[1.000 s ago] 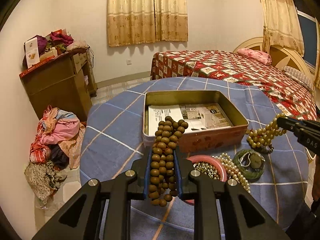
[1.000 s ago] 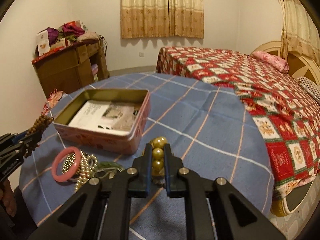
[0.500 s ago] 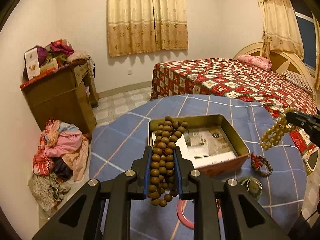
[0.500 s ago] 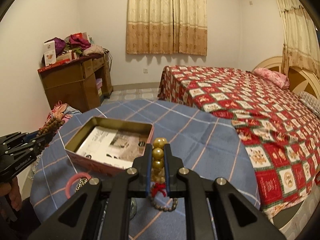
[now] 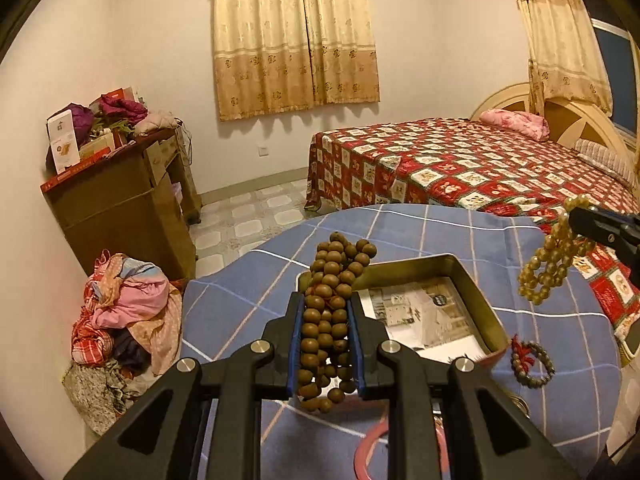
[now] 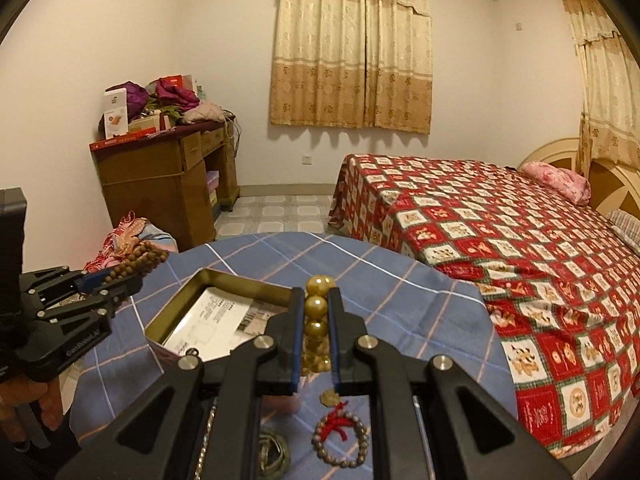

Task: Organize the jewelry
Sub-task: 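Carry both bead strands over the tin and release them inside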

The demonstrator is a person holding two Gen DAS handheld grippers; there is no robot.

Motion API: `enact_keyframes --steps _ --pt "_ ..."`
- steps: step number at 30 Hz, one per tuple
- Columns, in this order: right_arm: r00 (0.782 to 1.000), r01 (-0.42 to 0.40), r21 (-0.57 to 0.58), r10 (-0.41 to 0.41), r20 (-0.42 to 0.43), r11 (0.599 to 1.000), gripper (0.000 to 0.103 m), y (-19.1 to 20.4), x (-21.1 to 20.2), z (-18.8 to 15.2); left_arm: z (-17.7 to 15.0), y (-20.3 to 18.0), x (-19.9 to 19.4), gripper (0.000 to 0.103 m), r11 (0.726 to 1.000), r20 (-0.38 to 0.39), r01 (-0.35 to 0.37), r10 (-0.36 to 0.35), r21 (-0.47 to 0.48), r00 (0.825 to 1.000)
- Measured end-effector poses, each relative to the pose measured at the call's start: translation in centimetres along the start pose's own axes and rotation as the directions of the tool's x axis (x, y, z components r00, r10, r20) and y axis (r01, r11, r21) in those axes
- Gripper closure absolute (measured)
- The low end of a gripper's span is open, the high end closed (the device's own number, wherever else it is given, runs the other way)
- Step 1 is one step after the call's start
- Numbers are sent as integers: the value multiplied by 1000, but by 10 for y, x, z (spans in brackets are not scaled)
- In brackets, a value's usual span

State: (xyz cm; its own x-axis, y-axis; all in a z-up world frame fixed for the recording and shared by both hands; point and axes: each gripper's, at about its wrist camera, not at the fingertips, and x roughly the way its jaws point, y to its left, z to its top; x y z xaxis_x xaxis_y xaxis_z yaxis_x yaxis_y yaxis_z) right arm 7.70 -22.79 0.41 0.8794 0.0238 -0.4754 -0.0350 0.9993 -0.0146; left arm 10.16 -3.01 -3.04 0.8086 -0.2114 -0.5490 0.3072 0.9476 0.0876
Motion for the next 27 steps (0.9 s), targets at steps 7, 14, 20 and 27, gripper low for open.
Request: enact_keyframes --steps 7,14,20,27 --pt "1000 -7 -15 7 6 1000 90 6 16 12 12 1 16 83 1000 -3 -23 23 -3 1000" --pt "1000 -16 -13 16 -13 1000 90 10 35 14 19 0 35 83 999 -13 -33 33 3 999" --pt "998 -38 -6 37 -47 999 90 15 54 12 18 -3 55 83 999 -38 -38 39 22 999" --pt "995 -49 -15 47 -87 999 90 20 76 6 16 -4 80 82 998 -73 -47 51 45 996"
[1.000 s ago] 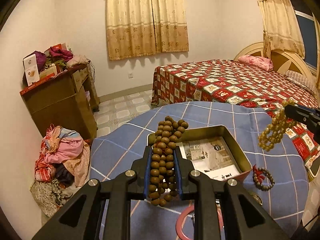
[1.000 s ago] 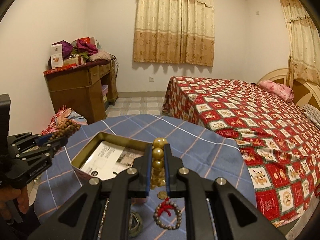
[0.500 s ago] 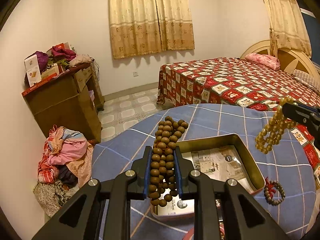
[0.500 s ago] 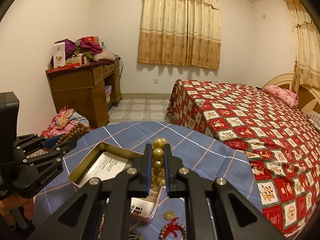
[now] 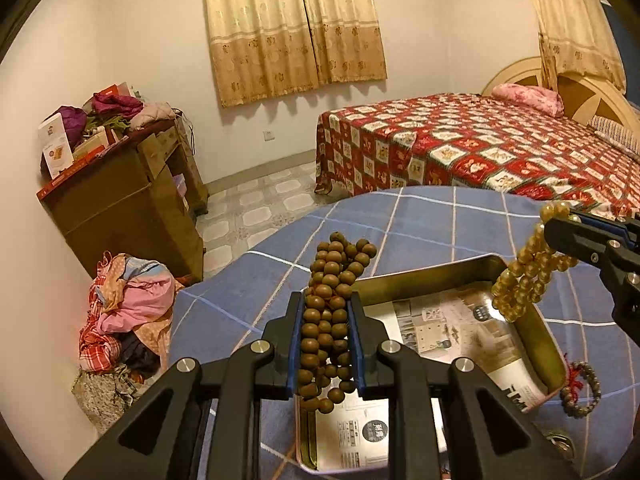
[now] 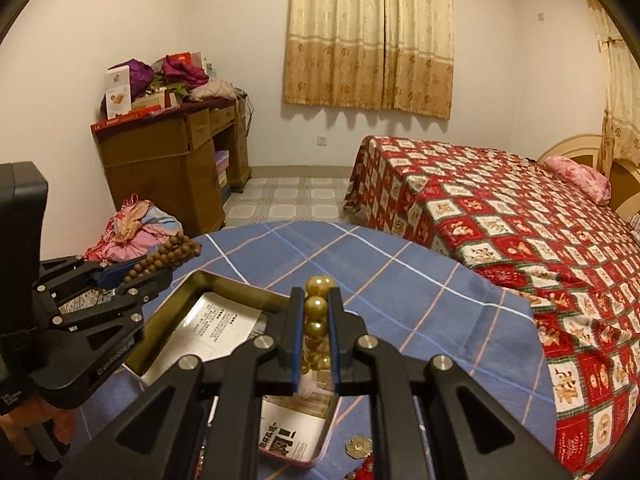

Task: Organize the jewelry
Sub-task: 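Carry both bead strands over the tin and release them inside, then move the left tool to the pink bangle and grasp it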

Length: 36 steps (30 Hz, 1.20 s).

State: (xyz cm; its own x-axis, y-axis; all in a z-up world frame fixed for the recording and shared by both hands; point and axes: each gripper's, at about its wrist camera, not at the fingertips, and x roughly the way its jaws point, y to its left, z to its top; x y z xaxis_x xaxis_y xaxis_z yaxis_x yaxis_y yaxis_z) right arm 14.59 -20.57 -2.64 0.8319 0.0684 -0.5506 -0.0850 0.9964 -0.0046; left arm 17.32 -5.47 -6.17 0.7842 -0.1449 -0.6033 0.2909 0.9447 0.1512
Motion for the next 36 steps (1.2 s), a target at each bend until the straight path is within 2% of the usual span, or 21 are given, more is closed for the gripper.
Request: enact_keyframes --steps 16,18,19,20,21,23,24,26,29,33,36 --pt "994 22 -5 -22 -110 1000 90 -1 42 -19 -13 -17 43 81 998 -77 -12 16 58 997" --pt "994 21 -4 -21 -111 1000 89 -2 42 -19 -13 -19 43 74 997 -78 -7 13 73 997" --pt "994 25 -4 -26 -109 1000 88 -2 41 -19 -13 -20 43 53 997 -76 -17 23 77 997" --pt "994 28 -3 -28 -110 1000 82 -3 40 -20 -13 -20 41 30 996 -66 -33 38 78 997" --pt "994 26 1 -25 -108 1000 78 -4 39 -20 -13 -18 36 24 996 -40 -49 52 72 998" --pt "995 33 8 -32 -100 999 71 -6 34 -22 -13 -16 31 21 996 -21 -53 54 66 998" --pt "994 41 9 -40 -98 999 63 -7 33 -23 -13 -13 28 21 997 -23 -51 53 64 998" --pt "994 60 19 -58 -94 998 54 -13 25 -28 -15 -5 23 21 996 -18 -74 75 52 997" --pt "993 73 47 -69 -96 996 53 -24 11 -37 -27 10 14 21 997 -29 -78 78 20 996" --pt "990 110 74 -102 -97 991 46 -37 -6 -53 -50 24 3 21 994 -49 -106 105 -11 993" --pt "987 127 98 -116 -111 987 46 -43 -14 -64 -67 29 -6 21 993 -62 -111 108 -33 992"
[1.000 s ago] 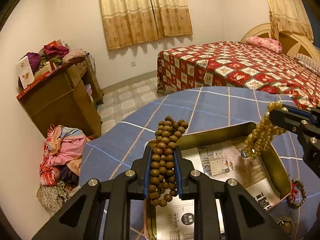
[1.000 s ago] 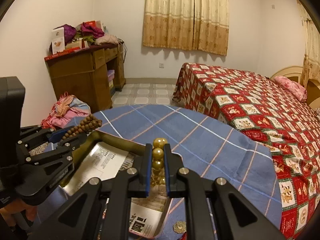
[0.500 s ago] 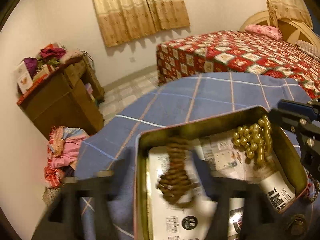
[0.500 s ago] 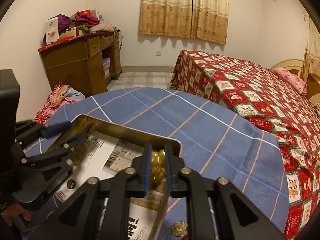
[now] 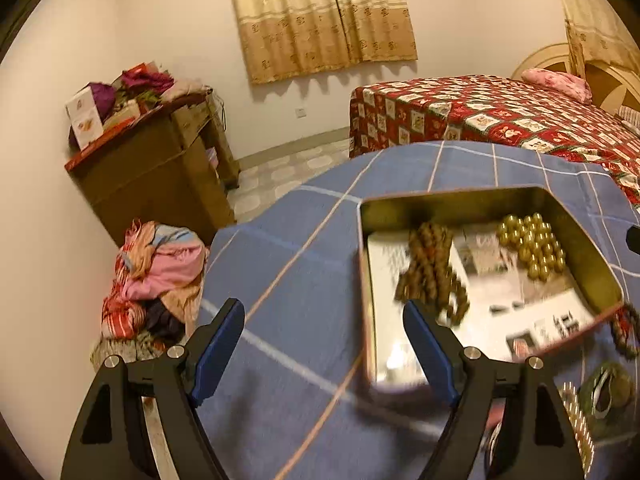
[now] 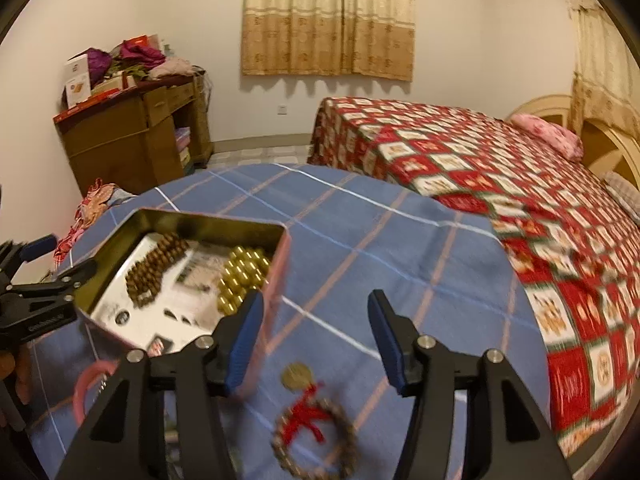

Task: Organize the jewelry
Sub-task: 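Move the left tool to the pink bangle and grasp it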

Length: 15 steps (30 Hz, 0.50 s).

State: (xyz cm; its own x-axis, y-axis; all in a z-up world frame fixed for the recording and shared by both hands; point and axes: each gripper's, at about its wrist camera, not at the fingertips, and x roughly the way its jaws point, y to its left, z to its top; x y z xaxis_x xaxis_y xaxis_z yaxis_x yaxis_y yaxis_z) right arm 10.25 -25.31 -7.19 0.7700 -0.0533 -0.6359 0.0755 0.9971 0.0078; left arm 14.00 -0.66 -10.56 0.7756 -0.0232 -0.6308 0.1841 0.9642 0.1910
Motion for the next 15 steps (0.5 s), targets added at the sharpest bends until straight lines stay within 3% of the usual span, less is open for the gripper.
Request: enact_keyframes --steps 8,15 --pt "1000 27 44 -26 -7 999 38 -12 -20 -36 -27 3 -41 21 1000 48 0 1 -12 999" --pt "998 55 45 -53 -42 997 38 -17 -22 -63 -49 -17 -47 21 999 10 31 -32 29 999"
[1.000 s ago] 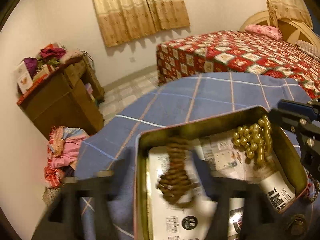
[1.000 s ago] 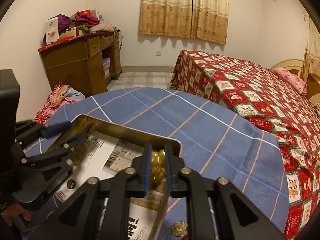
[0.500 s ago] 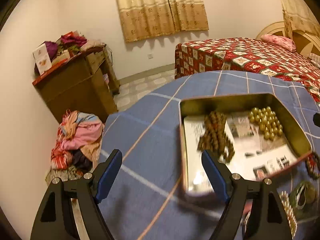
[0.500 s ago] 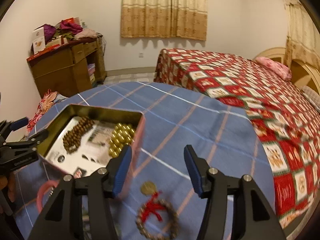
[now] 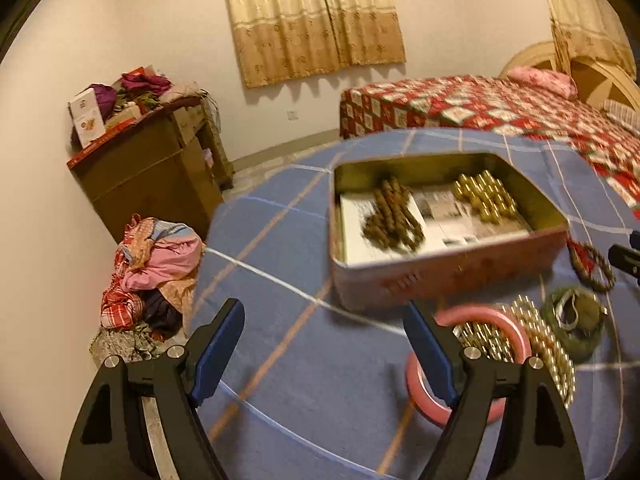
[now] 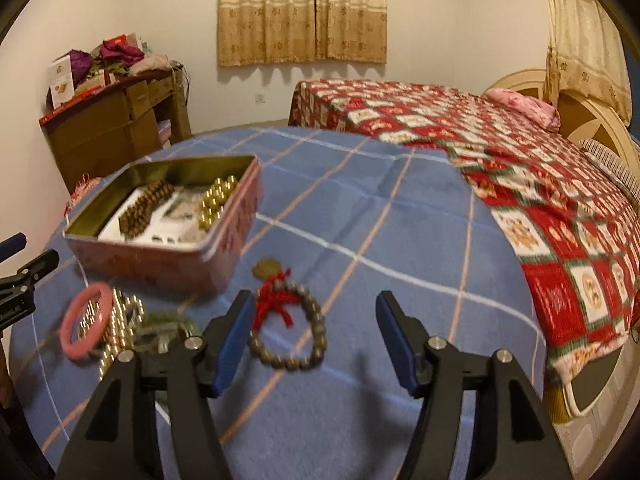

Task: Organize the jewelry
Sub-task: 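Move the left tool to the pink bangle and grasp it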

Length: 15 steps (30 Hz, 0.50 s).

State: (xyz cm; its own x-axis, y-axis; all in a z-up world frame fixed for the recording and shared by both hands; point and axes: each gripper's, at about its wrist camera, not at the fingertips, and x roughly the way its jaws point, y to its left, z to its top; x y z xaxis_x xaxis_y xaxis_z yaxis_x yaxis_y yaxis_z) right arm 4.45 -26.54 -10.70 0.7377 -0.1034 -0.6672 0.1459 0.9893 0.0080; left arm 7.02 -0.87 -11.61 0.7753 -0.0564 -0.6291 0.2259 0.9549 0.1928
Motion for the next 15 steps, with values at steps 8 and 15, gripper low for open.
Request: enact_keyframes --steps 8,15 --pt "1000 -3 22 3 17 1000 33 -5 -5 -10 -8 -14 11 21 998 -49 -14 16 58 999" --pt "1000 -18 53 17 17 998 32 -10 -4 -11 -8 -18 11 21 997 -69 38 -33 63 997"
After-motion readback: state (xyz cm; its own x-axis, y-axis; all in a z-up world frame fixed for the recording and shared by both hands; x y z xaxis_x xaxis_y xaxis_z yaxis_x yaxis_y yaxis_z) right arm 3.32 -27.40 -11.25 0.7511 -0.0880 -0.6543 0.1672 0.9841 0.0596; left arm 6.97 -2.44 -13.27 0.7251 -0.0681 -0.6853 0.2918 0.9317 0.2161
